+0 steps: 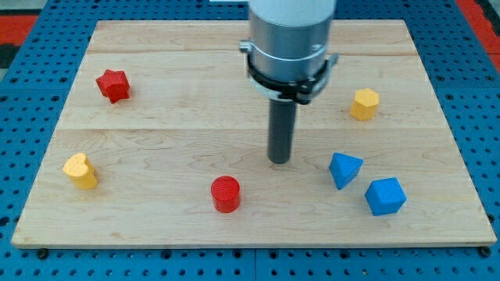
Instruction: Push the triangle into the blue cube
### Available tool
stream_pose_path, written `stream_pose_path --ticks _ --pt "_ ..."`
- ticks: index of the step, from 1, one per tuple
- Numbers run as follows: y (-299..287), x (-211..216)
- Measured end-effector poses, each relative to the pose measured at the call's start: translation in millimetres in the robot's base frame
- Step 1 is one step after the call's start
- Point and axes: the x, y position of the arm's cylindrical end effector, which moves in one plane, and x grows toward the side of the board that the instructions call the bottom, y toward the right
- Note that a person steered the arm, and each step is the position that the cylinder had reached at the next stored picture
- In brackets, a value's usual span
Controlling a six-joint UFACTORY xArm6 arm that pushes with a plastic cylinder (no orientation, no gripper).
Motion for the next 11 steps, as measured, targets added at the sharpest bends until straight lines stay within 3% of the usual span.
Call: stream_pose_path --ticks 1,3,6,8,9,10,11 --pt "40.4 0.0" --pt "65.1 0.0" --pt "66.5 -3.0" --pt "104.0 23.7" --pt "86.9 29.3" --pt "98.0 -1.5" --pt "188.6 -6.5"
